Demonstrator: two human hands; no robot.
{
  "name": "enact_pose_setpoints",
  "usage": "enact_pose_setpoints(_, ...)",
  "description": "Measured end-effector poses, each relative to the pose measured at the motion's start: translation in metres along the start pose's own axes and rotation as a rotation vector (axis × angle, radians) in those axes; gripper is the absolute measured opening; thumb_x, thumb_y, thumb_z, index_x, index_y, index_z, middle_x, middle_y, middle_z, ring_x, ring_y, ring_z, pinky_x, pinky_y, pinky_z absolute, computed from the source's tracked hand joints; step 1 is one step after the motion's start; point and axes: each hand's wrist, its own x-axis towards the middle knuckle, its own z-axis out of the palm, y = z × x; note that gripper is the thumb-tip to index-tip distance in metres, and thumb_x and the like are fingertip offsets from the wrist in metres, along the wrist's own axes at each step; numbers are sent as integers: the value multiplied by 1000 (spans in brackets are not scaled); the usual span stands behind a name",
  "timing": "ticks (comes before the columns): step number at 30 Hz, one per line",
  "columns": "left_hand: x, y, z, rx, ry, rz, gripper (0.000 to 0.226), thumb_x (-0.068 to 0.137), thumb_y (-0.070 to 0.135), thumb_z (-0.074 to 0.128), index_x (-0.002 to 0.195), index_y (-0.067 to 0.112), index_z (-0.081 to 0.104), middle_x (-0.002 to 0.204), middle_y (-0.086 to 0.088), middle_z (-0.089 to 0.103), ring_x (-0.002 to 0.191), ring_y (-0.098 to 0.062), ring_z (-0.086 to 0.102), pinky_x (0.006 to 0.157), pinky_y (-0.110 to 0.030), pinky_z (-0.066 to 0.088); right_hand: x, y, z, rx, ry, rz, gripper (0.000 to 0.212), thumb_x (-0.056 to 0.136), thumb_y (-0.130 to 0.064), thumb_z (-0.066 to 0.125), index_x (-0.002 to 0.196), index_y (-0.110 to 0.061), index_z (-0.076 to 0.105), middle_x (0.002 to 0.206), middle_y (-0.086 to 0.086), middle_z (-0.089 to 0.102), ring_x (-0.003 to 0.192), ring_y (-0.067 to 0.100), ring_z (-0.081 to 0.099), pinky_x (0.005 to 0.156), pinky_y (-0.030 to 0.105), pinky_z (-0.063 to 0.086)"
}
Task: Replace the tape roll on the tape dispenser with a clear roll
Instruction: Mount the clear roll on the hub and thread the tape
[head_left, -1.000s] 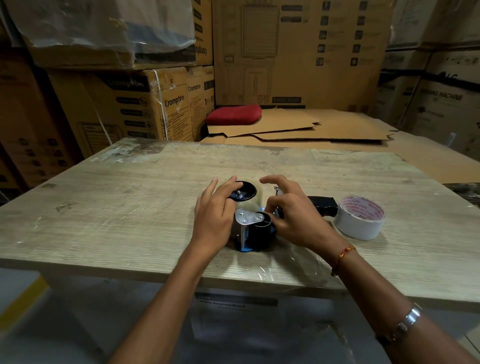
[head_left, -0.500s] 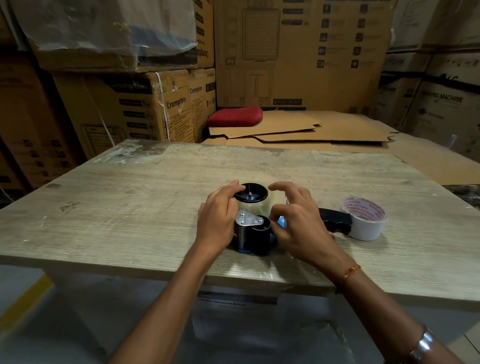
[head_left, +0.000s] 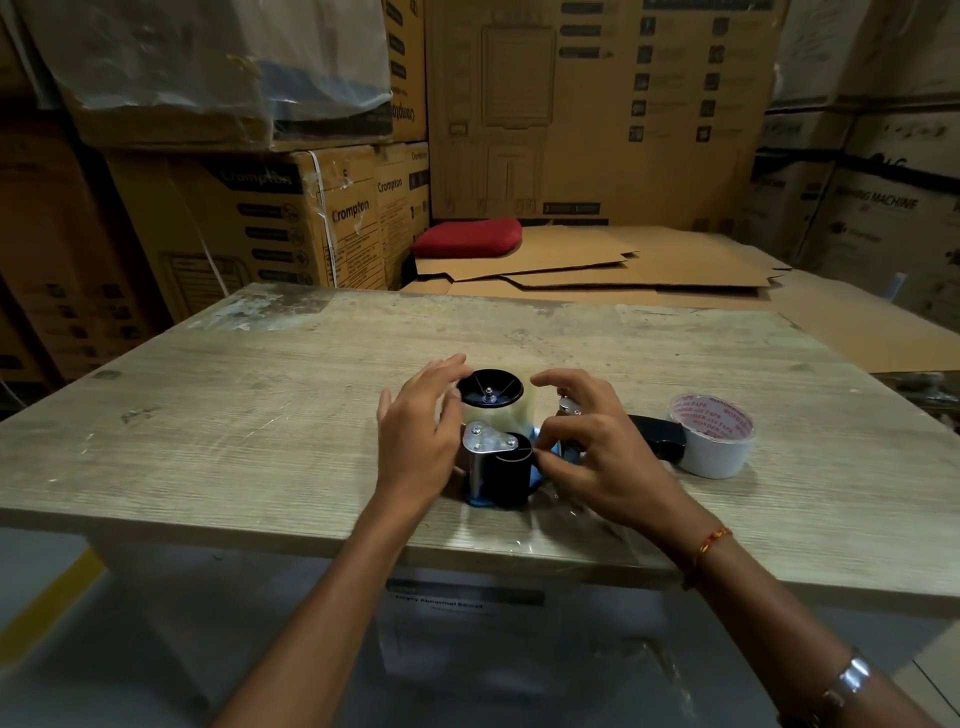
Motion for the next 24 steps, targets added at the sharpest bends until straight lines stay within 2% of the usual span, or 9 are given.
enact_pose_setpoints(2,-14,11,-10,-19,59,74,31,99,30,45,123,30,64,139,15,59,136,-2,46,121,-58,14,-6,1,3,-64,55,-25,18,88,-31,69,75,-18,71,148,-2,43,142,18,30,112,36,35)
enact_pose_setpoints(4,-29,20,-17,49,-22,210,36,99,43,44,127,30,62,143,15,55,139,1,41,121,-52,8,-12,-2,9,-177,128,-51,21,88,-33,67,76,-16,72,146,1,47,142,21,32,110,34,37)
enact_pose_setpoints(6,-40,19,-16,239,-155,358,45,99,51,42,135,29,58,150,14,48,145,-1,32,121,-58,6,-16,-7,15,-244,191,-53,21,88,-30,67,76,-15,73,143,4,51,140,25,35,108,34,39)
enact_pose_setpoints(8,-43,13,-12,393,-219,433,51,100,54,39,143,28,51,153,12,44,148,-3,27,119,-64,13,-18,-10,18,-216,206,-18,18,89,-25,70,75,-14,72,142,5,51,137,25,38,104,33,42)
enact_pose_setpoints(12,-42,8,-10,461,-212,460,55,100,56,36,146,27,46,152,9,47,147,-8,31,118,-62,23,-13,-11,13,-100,137,54,18,90,-22,73,73,-17,71,144,0,47,136,18,37,103,19,29)
enact_pose_setpoints(16,-42,7,-10,473,-204,442,54,100,56,37,145,28,48,152,10,47,146,-9,33,118,-61,23,-12,-10,9,-36,93,70,24,89,-18,73,68,-24,62,144,-3,46,136,14,36,101,15,27)
enact_pose_setpoints(19,-40,7,-11,465,-216,400,54,99,57,36,145,31,47,152,11,46,146,-7,32,119,-60,20,-15,-10,6,1,82,74,25,88,-18,73,66,-22,62,142,-6,46,133,11,38,99,11,28)
enact_pose_setpoints(21,-40,7,-11,455,-226,387,54,99,57,37,145,31,47,152,12,46,146,-6,31,119,-60,19,-14,-11,3,22,73,82,25,88,-17,72,66,-23,61,141,-7,46,133,12,39,100,14,30)
enact_pose_setpoints(24,-37,8,-10,442,-233,366,53,98,57,37,144,33,47,153,13,45,146,-5,31,119,-60,18,-11,-11,-3,96,73,108,29,87,-16,73,62,-22,60,137,-9,49,131,14,45,104,31,41)
